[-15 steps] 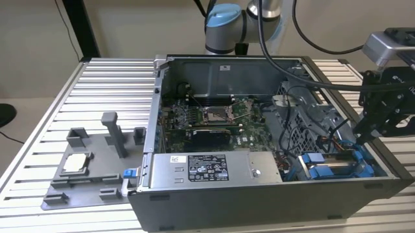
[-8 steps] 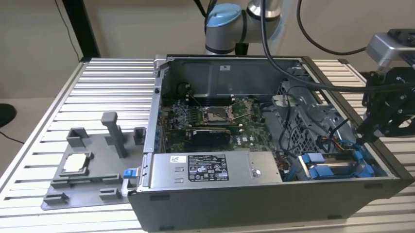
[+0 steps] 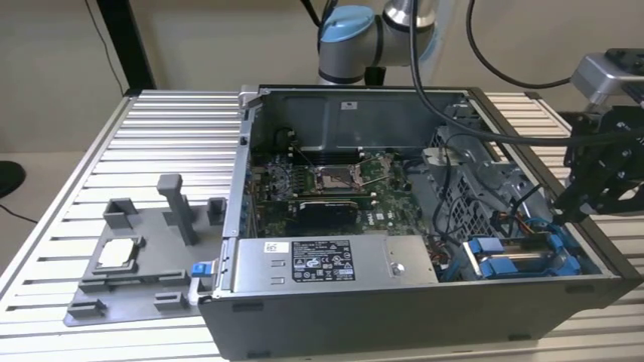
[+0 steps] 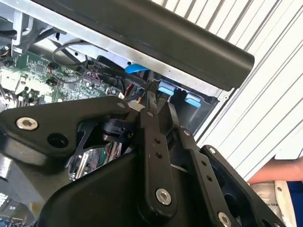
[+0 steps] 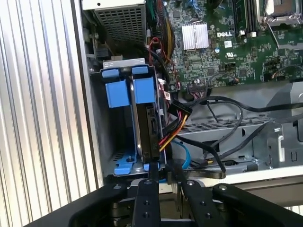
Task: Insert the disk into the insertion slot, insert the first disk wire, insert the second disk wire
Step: 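Insert the first disk wire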
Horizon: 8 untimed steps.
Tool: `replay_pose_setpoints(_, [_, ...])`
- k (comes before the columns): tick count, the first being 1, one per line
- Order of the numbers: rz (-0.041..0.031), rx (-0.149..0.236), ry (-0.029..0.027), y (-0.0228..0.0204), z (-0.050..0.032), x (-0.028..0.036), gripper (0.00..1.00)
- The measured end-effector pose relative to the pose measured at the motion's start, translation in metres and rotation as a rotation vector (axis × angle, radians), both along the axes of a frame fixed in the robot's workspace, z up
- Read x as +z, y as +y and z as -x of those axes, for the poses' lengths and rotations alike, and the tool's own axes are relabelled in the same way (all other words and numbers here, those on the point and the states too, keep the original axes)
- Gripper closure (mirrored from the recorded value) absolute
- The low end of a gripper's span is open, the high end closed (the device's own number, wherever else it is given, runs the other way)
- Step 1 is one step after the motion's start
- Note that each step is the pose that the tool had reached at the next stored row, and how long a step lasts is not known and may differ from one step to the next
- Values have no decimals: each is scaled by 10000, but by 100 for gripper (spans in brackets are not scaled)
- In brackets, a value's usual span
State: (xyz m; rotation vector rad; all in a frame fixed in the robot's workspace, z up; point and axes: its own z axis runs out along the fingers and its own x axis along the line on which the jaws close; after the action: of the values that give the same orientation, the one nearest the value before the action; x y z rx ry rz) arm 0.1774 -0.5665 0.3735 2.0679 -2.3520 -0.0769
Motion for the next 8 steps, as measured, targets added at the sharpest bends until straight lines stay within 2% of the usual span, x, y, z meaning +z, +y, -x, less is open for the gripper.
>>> replay_pose_setpoints(1, [1, 0, 175, 0, -20, -1, 0])
replay_pose_setpoints(2, [3, 0, 328, 0, -40, -1, 0])
replay_pose_setpoints(3, [2, 0, 452, 1, -71, -1, 0])
replay_pose_setpoints(4, [1, 0, 527, 1, -111, -3, 0])
replay_pose_setpoints(7, [1, -1, 641, 1, -248, -8, 0])
replay_pose_setpoints(8, [1, 0, 707, 2, -288, -14, 0])
